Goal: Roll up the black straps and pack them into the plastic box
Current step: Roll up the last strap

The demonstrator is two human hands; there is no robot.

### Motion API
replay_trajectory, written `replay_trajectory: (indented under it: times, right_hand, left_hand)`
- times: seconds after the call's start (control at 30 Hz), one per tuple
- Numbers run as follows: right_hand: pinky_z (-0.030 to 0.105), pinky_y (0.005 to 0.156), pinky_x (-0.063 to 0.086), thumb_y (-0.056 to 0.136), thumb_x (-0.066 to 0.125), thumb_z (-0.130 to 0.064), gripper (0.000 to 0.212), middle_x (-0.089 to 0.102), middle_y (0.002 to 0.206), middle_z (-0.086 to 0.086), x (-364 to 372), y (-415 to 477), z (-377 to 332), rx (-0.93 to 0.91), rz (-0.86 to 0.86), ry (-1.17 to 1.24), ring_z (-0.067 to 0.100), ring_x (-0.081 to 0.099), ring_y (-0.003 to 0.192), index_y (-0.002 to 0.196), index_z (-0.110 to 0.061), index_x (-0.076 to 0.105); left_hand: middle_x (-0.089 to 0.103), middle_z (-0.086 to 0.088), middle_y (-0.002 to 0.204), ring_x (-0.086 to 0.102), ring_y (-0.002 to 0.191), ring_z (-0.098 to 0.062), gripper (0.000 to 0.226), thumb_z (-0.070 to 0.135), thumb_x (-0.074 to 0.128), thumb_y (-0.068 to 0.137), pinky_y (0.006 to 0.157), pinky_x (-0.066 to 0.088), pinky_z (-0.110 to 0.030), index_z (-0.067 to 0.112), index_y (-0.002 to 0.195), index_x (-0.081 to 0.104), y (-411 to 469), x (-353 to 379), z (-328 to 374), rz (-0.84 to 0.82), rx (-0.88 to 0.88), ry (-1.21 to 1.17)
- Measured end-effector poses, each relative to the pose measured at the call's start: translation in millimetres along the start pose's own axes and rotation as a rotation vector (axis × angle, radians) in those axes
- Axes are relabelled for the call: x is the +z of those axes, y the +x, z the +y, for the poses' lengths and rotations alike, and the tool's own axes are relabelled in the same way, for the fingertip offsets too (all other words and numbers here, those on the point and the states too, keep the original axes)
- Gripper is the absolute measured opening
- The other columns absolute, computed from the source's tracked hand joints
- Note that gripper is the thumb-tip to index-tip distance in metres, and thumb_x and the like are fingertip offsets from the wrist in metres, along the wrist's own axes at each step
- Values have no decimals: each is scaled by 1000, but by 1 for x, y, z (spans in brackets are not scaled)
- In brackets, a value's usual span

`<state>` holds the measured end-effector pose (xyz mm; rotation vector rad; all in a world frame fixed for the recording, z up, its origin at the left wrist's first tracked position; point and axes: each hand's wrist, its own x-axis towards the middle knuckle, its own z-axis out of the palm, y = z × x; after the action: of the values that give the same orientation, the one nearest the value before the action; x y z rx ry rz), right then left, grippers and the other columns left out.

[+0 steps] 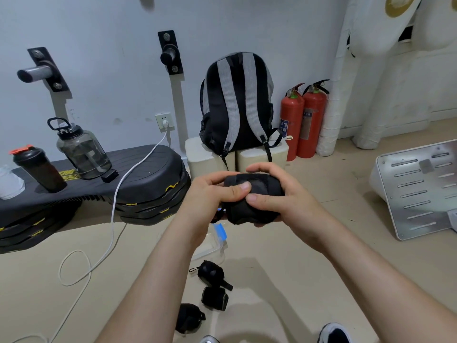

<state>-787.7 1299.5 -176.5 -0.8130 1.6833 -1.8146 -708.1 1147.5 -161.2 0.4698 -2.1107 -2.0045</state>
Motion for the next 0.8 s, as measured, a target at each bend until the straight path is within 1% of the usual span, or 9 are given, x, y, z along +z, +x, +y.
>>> replay_trajectory:
  times: [0.1,0.17,0.23,0.33,0.53,0.6,0.67,0.73,0.8]
  right_hand:
    - [32,67,55,71,72,-24,47,67,106,-4,5,3,3,57,55,94,19,71,84,115,-33,59]
    - [32,64,55,80,71,-24,37,66,110,0,13,4,6,95,109,167,21,69,85,114,-29,59]
    - [33,60,54,92,65,-30,21,64,113,9,24,3,7,147,180,203,23,67,82,111,-21,59]
    - [31,52,53,96,61,-35,24,67,103,15,40,2,7,142,317,176,21,67,67,104,-13,60]
    - [30,43,49,101,54,-24,15,64,86,12,57,-3,-3,-2,385,27,20,65,57,92,-13,57]
    - [30,46,50,101,54,-26,14,66,92,13,62,-4,-9,-7,378,-4,23,67,63,95,-14,58]
    - [30,49,52,100,54,-28,13,67,99,13,67,-3,-19,8,383,9,29,70,73,98,-17,60]
    - [31,51,54,100,54,-30,13,69,102,11,73,-2,-29,39,419,66,33,72,81,100,-19,62]
    - [38,56,59,100,54,-31,14,70,104,10,79,-1,-37,49,444,107,32,72,83,102,-19,62]
  left_hand:
    - [74,2,97,71,83,-15,25,45,61,93,64,57,-30,25,106,71,-4,4,3,1,-8,44]
    - [71,3,95,70,81,-15,23,48,52,98,61,59,-33,30,101,67,-4,12,0,99,10,118]
    - [67,8,86,66,81,-14,18,45,53,98,63,59,-38,32,91,63,-4,21,-5,252,108,262]
    - [64,9,74,59,76,-6,20,38,56,96,69,50,-32,25,83,62,-5,27,-11,405,234,400]
    - [60,11,65,53,61,-4,23,34,58,94,57,44,-23,23,74,58,-11,13,-12,398,337,295]
    - [63,10,73,61,71,-11,19,36,59,96,60,52,-29,27,80,63,-16,6,-5,312,265,174]
    - [66,3,98,64,86,-14,7,39,59,97,66,57,-31,36,98,65,-23,-4,4,192,224,8]
    - [60,3,122,62,107,-13,32,49,66,87,84,58,-33,48,118,58,-30,-19,6,81,266,-41]
    - [54,8,134,58,119,-10,58,45,77,75,94,55,-34,56,126,51,-38,-32,7,-9,309,-17]
